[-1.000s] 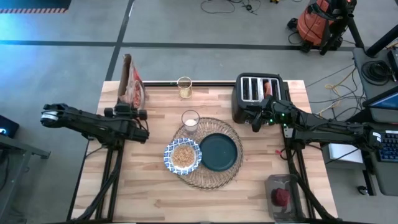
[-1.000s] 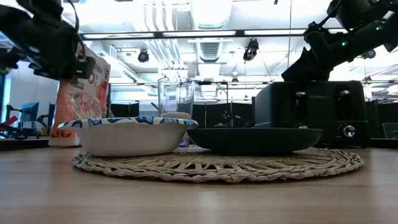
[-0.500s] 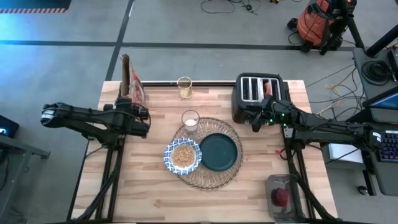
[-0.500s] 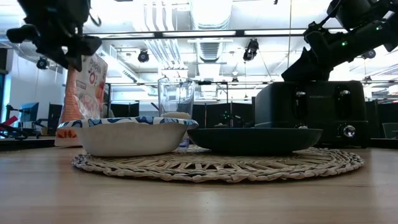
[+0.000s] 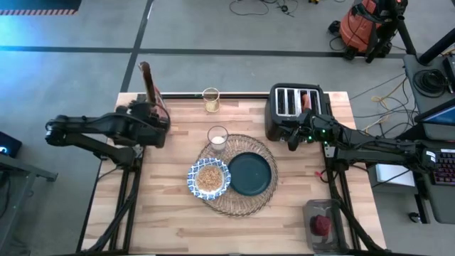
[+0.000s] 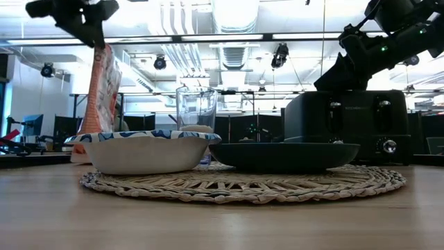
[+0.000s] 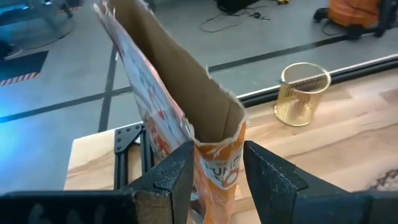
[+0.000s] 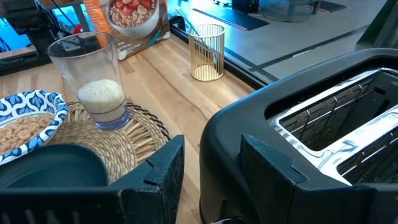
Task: Arrange a breakfast setting
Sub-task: Pour the cereal from the orange cereal box into the white bowl, then put the brown toasted bagel on the the dark blue plate
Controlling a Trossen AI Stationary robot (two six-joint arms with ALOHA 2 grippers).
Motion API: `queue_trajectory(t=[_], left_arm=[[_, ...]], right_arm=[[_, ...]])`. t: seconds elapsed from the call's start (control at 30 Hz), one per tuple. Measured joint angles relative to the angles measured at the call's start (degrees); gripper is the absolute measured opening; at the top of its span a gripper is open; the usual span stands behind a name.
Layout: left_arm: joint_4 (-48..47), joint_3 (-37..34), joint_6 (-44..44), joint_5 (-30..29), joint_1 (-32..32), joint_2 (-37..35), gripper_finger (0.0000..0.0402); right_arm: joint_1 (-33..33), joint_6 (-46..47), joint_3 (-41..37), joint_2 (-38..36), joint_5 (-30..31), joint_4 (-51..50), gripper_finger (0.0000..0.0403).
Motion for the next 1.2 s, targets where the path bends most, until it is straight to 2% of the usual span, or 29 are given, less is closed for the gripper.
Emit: queue_trajectory(t=[0.4,0.53,0.63,0.77,0.9,1.07,1.2], left_arm=[[0.1,8.8,6.5,-0.7,0.0,-1.1,0.0124],[3.6,9.3,10.8,-0.7,-0.1,-0.6,0.0124],[10.2,7.4,17.7,-0.7,-0.4,-0.2,0.0124],[24.1,2.2,28.6,-0.3,-0.7,-0.1,0.0123],[38.7,-5.8,38.2,4.1,-1.3,0.0,0.0123],[57.5,-16.2,45.6,-2.6,-3.7,0.1,0.0123],[68.5,-20.3,49.3,-0.3,-4.0,0.0,0.0123]], right_arm=[[0.0,0.0,0.0,0.0,0.0,0.0,0.0146],[0.0,0.0,0.0,0.0,0.0,0.0,0.0146],[0.0,0.0,0.0,0.0,0.0,0.0,0.0146],[0.0,0.0,0.0,0.0,0.0,0.0,0.0146],[0.0,0.0,0.0,0.0,0.0,0.0,0.0146],[0.0,0.0,0.0,0.0,0.0,0.0,0.0146],[0.0,0.0,0.0,0.0,0.0,0.0,0.0146]])
